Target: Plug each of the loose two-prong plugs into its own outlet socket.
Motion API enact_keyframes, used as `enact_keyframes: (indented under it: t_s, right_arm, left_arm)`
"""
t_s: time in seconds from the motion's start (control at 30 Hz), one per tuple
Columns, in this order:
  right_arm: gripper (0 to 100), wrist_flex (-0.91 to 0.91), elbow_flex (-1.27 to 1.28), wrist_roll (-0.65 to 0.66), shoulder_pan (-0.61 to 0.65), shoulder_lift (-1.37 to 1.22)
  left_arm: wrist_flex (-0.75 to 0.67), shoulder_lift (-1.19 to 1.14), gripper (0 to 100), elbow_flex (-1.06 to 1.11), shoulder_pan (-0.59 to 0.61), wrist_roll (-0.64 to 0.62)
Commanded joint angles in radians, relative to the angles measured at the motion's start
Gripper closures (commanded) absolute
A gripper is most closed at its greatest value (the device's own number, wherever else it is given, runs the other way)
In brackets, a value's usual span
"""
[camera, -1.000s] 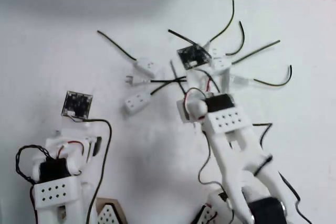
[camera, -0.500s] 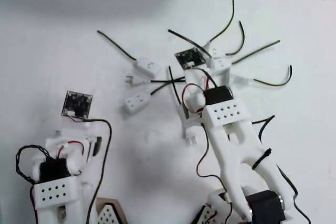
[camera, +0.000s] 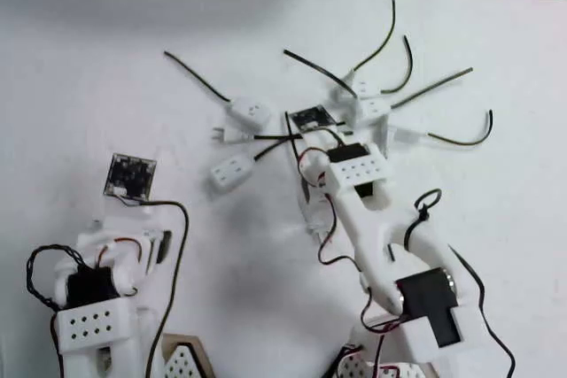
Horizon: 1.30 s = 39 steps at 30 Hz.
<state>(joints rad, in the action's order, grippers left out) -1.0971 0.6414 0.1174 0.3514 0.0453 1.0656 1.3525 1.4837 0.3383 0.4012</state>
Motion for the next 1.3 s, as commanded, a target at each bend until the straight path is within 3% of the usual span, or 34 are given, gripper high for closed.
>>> enact_keyframes:
  t_s: [0.0, 0.33, 0.5, 0.6, 0.67, 0.8, 1.27]
  right_arm:
    - [87.9, -0.001, -0.009, 0.002, 0.012, -0.01]
    - [87.8, -0.002, -0.057, -0.098, 0.139, -0.153]
    - [88.7, -0.059, -0.094, -0.098, 0.13, -0.176]
    - [95.4, -0.093, -0.115, -0.091, 0.107, -0.163]
    - [98.5, -0.096, -0.12, -0.087, 0.091, -0.145]
    - [92.3, -0.134, -0.123, -0.011, 0.085, -0.087]
    - [88.9, -0.226, -0.028, 0.011, 0.091, 0.274]
  left_arm:
    - [0.003, 0.021, 74, -0.005, 0.012, 0.014]
    - [0.003, 0.021, 74, -0.005, 0.012, 0.014]
    - [0.003, 0.021, 74, -0.005, 0.012, 0.014]
    - [0.003, 0.021, 74, -0.005, 0.012, 0.014]
    - [0.003, 0.021, 74, -0.005, 0.012, 0.014]
    - [0.003, 0.021, 74, -0.005, 0.012, 0.014]
    - [0.003, 0.021, 74, -0.005, 0.012, 0.014]
